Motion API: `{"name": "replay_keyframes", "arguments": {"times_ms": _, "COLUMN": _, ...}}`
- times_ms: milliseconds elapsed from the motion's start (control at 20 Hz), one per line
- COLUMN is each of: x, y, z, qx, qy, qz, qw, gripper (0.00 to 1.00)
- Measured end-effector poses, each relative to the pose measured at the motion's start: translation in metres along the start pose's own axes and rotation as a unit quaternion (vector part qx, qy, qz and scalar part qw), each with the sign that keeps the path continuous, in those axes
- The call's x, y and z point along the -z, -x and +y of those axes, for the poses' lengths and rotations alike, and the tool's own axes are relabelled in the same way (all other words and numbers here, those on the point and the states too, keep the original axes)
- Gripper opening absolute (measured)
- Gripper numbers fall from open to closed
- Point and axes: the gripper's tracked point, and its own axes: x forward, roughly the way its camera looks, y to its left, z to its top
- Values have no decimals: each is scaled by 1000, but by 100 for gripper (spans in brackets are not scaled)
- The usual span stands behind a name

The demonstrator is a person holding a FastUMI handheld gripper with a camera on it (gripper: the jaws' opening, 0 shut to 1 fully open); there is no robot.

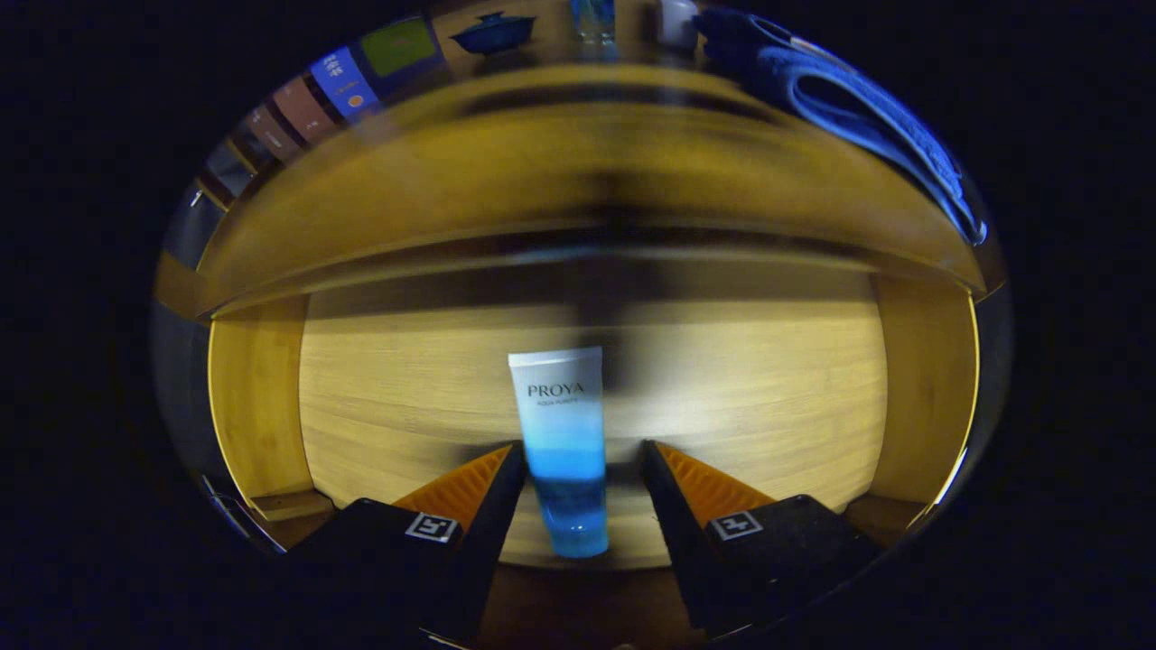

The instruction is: Pull open the drawer, take out the items inside it, and place them on the countertop above the cabinet.

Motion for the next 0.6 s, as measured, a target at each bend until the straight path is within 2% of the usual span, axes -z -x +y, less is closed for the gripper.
{"name": "replay_keyframes", "arguments": {"times_ms": 50, "x": -3, "y": -3, "z": 2, "qx": -3, "qy": 6, "qz": 9, "qw": 1000, "gripper": 83}}
{"name": "replay_keyframes", "arguments": {"times_ms": 250, "x": -20, "y": 9, "z": -1, "qx": 0, "qy": 1, "qz": 22, "qw": 1000, "gripper": 46}}
{"name": "replay_keyframes", "arguments": {"times_ms": 350, "x": -20, "y": 9, "z": 0, "qx": -3, "qy": -4, "qz": 16, "qw": 1000, "gripper": 35}}
{"name": "replay_keyframes", "arguments": {"times_ms": 600, "x": -14, "y": 21, "z": -6, "qx": -2, "qy": -3, "qz": -14, "qw": 1000, "gripper": 35}}
